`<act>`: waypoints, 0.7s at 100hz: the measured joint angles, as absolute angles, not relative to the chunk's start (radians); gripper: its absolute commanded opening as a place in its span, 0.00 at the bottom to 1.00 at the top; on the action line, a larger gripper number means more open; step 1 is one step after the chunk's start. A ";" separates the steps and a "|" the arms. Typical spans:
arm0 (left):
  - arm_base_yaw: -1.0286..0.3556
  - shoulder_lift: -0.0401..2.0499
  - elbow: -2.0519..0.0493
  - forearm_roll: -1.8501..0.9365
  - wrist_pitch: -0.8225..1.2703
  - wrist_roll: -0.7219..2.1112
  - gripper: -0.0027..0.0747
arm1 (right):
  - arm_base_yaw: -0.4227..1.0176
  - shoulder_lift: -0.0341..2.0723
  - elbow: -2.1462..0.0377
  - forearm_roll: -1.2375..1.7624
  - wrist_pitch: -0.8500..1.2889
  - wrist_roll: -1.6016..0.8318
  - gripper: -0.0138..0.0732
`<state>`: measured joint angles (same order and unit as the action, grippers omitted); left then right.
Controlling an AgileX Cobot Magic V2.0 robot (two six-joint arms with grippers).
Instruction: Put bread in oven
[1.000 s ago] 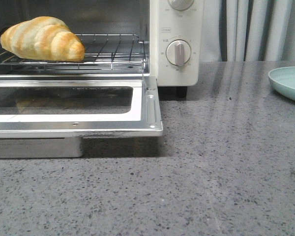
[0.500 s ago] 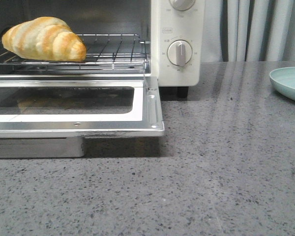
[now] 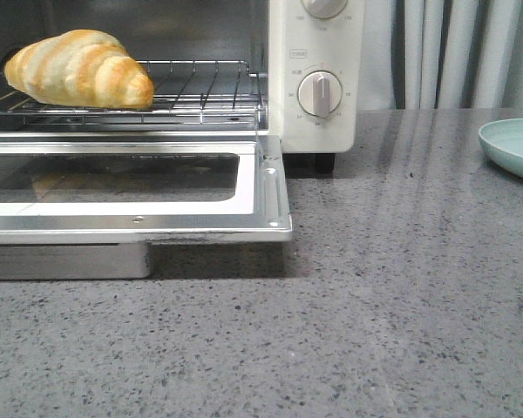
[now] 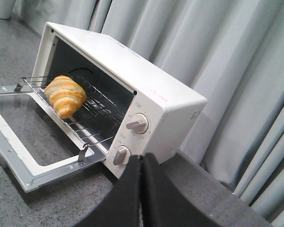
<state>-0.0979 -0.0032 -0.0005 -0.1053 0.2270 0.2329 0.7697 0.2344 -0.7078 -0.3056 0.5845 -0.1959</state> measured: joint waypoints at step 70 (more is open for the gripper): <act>-0.065 -0.003 0.000 -0.105 0.337 0.202 0.01 | 0.770 0.234 -0.708 -0.306 0.585 -0.196 0.08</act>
